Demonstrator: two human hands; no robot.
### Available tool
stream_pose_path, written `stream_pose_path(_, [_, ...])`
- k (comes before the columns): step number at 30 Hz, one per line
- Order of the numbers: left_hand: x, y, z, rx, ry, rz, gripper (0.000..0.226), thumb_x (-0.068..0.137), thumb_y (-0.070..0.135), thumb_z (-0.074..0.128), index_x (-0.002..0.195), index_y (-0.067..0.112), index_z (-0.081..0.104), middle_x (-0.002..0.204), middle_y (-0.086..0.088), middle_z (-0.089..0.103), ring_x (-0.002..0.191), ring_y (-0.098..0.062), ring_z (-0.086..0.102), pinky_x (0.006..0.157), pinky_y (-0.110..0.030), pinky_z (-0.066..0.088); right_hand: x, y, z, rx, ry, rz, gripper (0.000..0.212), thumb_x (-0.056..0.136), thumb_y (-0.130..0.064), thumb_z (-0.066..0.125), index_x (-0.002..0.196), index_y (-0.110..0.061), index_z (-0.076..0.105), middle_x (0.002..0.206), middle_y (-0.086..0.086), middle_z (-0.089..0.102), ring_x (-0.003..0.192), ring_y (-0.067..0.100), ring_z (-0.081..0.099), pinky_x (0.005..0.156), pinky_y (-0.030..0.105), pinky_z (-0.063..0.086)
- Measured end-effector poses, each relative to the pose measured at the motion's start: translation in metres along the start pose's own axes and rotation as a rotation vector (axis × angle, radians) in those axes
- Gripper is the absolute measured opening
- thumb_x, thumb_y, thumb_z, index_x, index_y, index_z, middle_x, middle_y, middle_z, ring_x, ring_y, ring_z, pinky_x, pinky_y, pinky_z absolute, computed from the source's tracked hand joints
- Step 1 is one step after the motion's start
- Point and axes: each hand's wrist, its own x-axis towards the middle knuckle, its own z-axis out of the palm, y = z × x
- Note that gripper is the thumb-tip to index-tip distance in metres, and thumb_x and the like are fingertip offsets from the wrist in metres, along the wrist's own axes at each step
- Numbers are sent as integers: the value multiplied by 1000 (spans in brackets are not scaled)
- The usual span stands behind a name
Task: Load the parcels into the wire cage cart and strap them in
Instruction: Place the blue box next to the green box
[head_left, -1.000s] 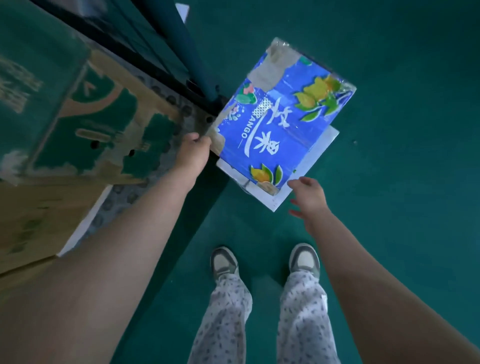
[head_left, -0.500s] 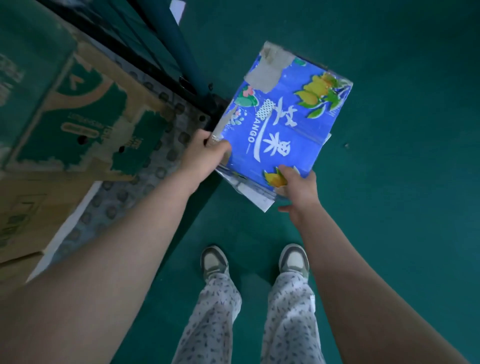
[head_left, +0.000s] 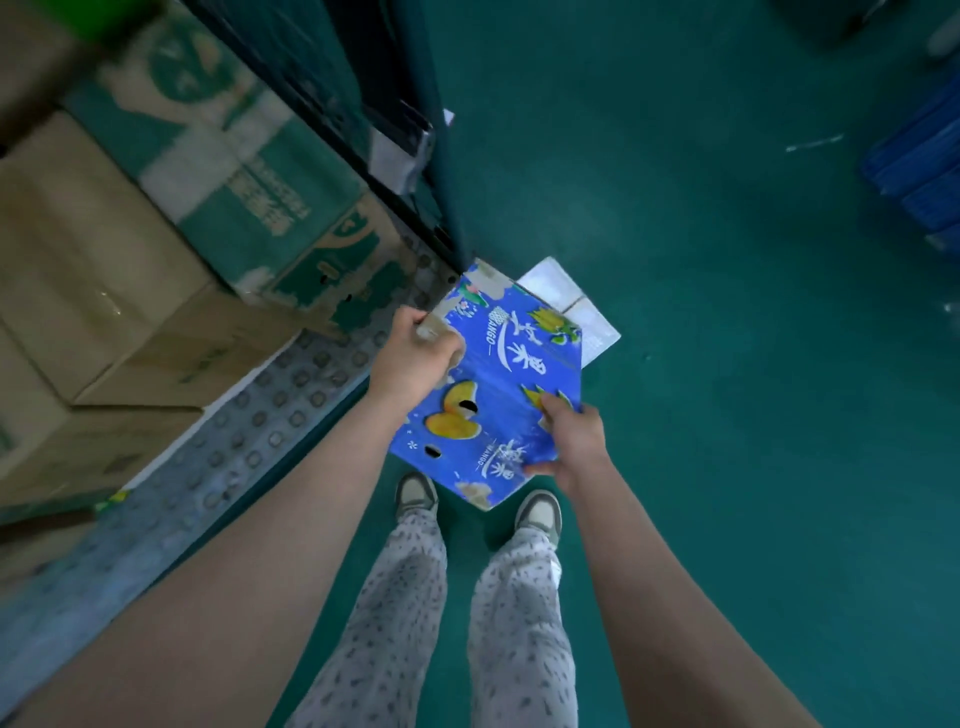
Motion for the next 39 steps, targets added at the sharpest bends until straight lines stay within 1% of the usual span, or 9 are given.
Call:
stream_pose_path(4, [-41, 15, -39, -43, 56, -21, 28, 87, 24, 60, 107, 21, 41, 77, 11, 47, 65, -7, 47, 67, -28, 41, -47, -10, 9, -83, -66, -59, 43, 95, -22, 55, 131, -7, 38, 117, 9, 51, 99, 23, 54, 75, 55, 53])
stream_pose_path(9, [-93, 17, -86, -183, 167, 17, 26, 87, 22, 60, 105, 23, 41, 77, 10, 47, 62, -7, 45, 62, -24, 39, -100, -15, 26, -189, -132, -164, 39, 95, -19, 54, 128, -4, 40, 101, 6, 51, 75, 12, 52, 73, 51, 55])
stream_pose_path(11, [-112, 17, -108, -249, 231, 36, 25, 88, 21, 61, 104, 22, 41, 78, 10, 48, 65, -10, 47, 68, -28, 43, -124, -19, 37, -243, -161, -212, 39, 94, -18, 53, 128, -4, 41, 103, 8, 53, 79, 16, 55, 67, 47, 55])
stream_pose_path(17, [-156, 14, -169, -445, 350, 12, 28, 88, 21, 60, 107, 23, 39, 83, 8, 51, 66, -12, 50, 55, -23, 39, -186, -39, 74, -409, -243, -323, 40, 89, -17, 56, 125, -2, 45, 109, 10, 51, 97, 27, 53, 50, 39, 52])
stream_pose_path(22, [-176, 12, -212, -488, 382, -19, 27, 88, 18, 58, 107, 20, 38, 79, 6, 48, 62, -11, 45, 54, -26, 37, -225, -44, 107, -534, -274, -336, 41, 90, -18, 57, 127, -3, 48, 113, 9, 53, 97, 24, 49, 62, 51, 55])
stream_pose_path(27, [-177, 13, -276, -585, 463, -3, 24, 87, 13, 59, 100, 14, 38, 79, 0, 47, 61, -11, 40, 51, -25, 31, -277, -60, 159, -612, -313, -396, 37, 91, -15, 54, 124, 0, 50, 117, 13, 50, 95, 27, 48, 57, 48, 51])
stream_pose_path(29, [-177, 12, -301, -627, 482, 0, 23, 87, 14, 59, 95, 15, 38, 79, -1, 48, 62, -12, 42, 51, -26, 33, -297, -67, 182, -660, -322, -452, 34, 91, -15, 54, 121, 1, 50, 112, 12, 49, 93, 27, 48, 63, 50, 53])
stream_pose_path(32, [-179, 11, -337, -695, 530, 28, 22, 88, 16, 59, 85, 18, 37, 79, -2, 50, 65, -14, 46, 56, -28, 37, -322, -77, 216, -690, -332, -514, 40, 90, -14, 55, 128, 0, 47, 114, 12, 50, 94, 28, 49, 70, 54, 54])
stream_pose_path(39, [-181, -1, -410, -754, 579, 80, 23, 87, 22, 57, 99, 17, 38, 91, -4, 52, 83, -24, 53, 74, -34, 44, -370, -78, 284, -690, -348, -618, 35, 93, -15, 52, 124, -1, 44, 134, 15, 47, 106, 30, 50, 82, 60, 51])
